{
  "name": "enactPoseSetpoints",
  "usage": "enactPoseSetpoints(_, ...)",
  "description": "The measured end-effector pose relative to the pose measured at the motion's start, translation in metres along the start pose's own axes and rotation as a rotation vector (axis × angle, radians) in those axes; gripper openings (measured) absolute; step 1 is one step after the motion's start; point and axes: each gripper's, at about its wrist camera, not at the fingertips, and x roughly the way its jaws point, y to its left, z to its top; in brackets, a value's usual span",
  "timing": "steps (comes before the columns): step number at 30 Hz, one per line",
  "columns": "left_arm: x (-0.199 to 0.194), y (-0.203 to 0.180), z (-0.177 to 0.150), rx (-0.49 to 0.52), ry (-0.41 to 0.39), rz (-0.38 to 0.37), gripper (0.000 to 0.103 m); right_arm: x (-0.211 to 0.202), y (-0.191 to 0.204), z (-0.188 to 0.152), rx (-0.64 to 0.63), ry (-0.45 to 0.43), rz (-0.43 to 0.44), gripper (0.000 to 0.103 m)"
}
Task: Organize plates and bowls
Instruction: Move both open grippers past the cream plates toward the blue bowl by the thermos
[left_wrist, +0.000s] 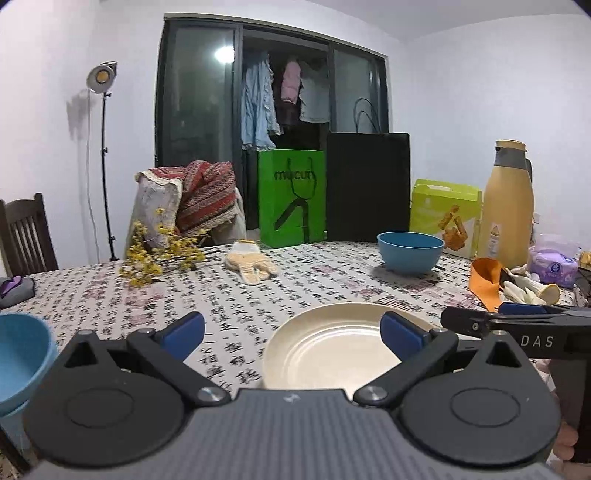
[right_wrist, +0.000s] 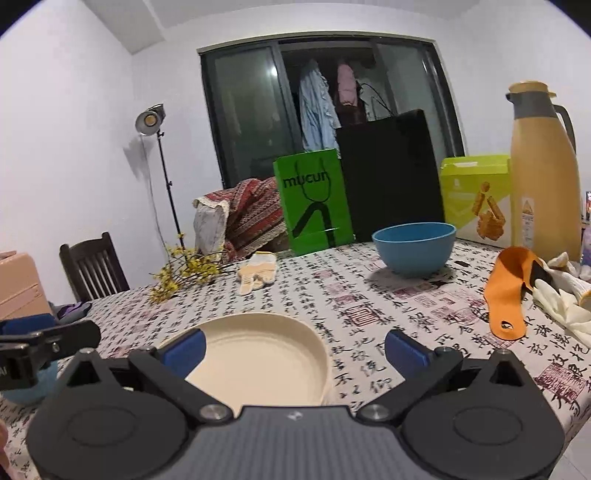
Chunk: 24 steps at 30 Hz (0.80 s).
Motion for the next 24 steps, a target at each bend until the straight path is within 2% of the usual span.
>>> enactPoseSetpoints(10,0.028,-0.024,0.019,0.013,0.01,-0.036,0.103,0.012,-0.026,0.02,0.002,-0.012,-0.039,0.103)
enactPoseSetpoints(14,0.041,-0.03,0.025,0.01,0.041,-0.068,0.103,0.017,-0.037,0.028,0.008,-0.02,-0.053,0.103)
enactPoseSetpoints(24,0.072,-0.048,0.041,0.019,0.081,-0.074,0.103,0.033,-0.061,0.046,0.008,-0.037,-0.078,0.103)
